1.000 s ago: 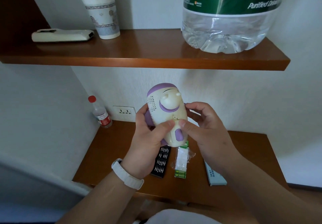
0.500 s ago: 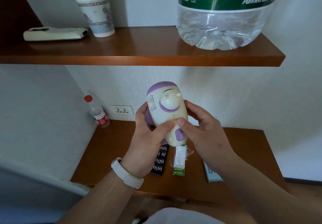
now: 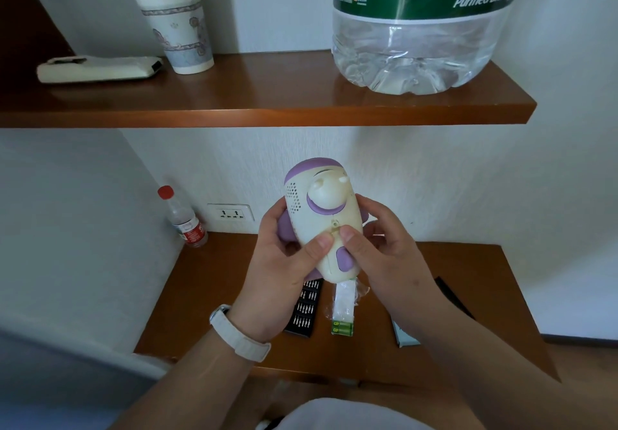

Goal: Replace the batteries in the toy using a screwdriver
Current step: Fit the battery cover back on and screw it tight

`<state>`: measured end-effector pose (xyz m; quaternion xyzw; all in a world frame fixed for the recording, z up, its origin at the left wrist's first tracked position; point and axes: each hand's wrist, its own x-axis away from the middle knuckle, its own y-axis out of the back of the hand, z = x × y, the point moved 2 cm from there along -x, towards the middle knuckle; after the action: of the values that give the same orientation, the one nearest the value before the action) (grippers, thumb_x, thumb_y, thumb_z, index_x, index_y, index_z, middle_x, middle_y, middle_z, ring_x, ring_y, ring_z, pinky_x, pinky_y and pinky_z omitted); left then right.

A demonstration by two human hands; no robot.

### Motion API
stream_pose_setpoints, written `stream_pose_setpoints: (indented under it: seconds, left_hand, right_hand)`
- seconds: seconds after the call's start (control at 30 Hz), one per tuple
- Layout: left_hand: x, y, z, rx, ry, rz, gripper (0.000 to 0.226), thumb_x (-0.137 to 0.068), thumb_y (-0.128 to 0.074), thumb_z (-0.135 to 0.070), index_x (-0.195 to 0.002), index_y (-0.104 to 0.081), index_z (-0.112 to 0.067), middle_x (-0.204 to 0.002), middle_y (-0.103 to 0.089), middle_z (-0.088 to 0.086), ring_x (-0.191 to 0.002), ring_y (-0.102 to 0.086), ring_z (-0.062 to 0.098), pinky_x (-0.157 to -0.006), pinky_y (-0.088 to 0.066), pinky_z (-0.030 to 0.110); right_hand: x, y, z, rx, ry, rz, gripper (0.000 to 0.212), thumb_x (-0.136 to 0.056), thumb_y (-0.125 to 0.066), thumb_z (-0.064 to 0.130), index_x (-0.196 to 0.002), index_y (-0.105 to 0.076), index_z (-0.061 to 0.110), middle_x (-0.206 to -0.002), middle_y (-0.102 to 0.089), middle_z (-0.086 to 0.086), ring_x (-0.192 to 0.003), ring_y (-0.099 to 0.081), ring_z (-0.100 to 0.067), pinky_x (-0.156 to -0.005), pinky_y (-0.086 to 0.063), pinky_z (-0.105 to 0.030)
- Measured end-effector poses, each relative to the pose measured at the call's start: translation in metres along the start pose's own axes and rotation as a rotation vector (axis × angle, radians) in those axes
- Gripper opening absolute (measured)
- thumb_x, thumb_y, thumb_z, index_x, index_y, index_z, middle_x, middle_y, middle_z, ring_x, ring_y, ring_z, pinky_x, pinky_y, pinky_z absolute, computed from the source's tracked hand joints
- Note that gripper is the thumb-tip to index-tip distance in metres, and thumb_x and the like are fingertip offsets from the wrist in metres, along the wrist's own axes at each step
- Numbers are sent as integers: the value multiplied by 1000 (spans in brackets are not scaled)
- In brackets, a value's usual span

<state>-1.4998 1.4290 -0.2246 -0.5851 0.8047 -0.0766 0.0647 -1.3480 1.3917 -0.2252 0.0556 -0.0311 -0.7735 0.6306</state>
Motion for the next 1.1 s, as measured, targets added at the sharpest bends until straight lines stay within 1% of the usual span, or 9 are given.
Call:
stream_pose_setpoints:
  seconds: [0.07, 0.17, 0.3, 0.4, 0.57, 0.7, 0.87, 1.03, 1.1]
  left_hand:
    - [-1, 3, 0, 26, 25, 30, 75, -79, -78, -23, -144, -40, -24, -134, -63, 3, -121, -64, 27, -89, -58, 50]
    - [-1, 7, 0, 28, 42, 69, 71, -80, -75, -15, -142, -42, -25, -132, -64, 3, -120, -64, 28, -87, -59, 47]
    - [1, 5, 1, 23, 35, 65, 71, -79, -72, -12, -142, -42, -24, -132, -64, 5, -119, -64, 28, -87, -59, 49]
    - [3, 5, 0, -6, 4, 35, 72, -80, -77, -12, -141, -42, -26, -129, -65, 1, -118, -65, 25, -85, -60, 44]
    - [8, 9, -2, -46, -43, -1, 74, -78, -80, -13, -139, -42, -25, -121, -68, -6, -114, -67, 20, -85, -60, 40]
    - [10, 12, -2, -49, -75, -13, 72, -76, -74, -11, -139, -41, -23, -120, -68, -7, -114, -67, 19, -82, -60, 33]
    - [6, 12, -7, -53, -71, 7, 75, -77, -77, -16, -142, -39, -25, -125, -66, -4, -116, -65, 21, -84, -60, 38]
    - [4, 12, -1, -31, -32, 3, 68, -81, -77, -13, -137, -41, -27, -119, -69, -8, -112, -68, 19, -81, -61, 38]
    - [5, 15, 5, -18, -15, -26, 69, -79, -76, -13, -137, -42, -24, -119, -70, -7, -111, -69, 19, -78, -61, 37]
  right_hand:
    - [-2, 0, -3, -59, -51, 84, 59, -78, -66, 66, -132, -47, 51, -115, -64, 10, -106, -65, -12, -89, -58, -38]
    - [-3, 3, -1, -109, -52, 156, 56, -80, -68, 59, -132, -49, 49, -119, -66, 8, -109, -66, -15, -92, -56, -43]
    - [-2, 5, 3, -150, -63, 176, 62, -73, -69, 51, -131, -48, 43, -111, -71, 11, -104, -68, -10, -90, -58, -39]
    - [1, 4, 4, -166, -82, 183, 66, -71, -71, 49, -131, -46, 37, -110, -72, 8, -103, -69, -12, -90, -58, -41]
    - [4, -2, 3, -150, -87, 189, 51, -86, -70, 32, -130, -44, 35, -107, -73, 7, -99, -70, -12, -88, -58, -38]
    - [3, -6, 4, -200, -76, 223, 59, -78, -77, 46, -128, -45, 39, -110, -72, 5, -100, -70, -17, -80, -57, -34]
    - [-1, -7, 6, -289, -62, 209, 56, -76, -78, 39, -123, -48, 39, -111, -72, 2, -103, -70, -22, -84, -58, -38]
    - [-6, -7, 2, -229, -56, 207, 62, -69, -74, 44, -125, -47, 37, -111, -71, 1, -102, -70, -18, -88, -58, -42]
    - [-9, -12, -6, -215, -54, 205, 58, -72, -74, 45, -123, -48, 39, -107, -72, 4, -100, -70, -16, -88, -58, -40]
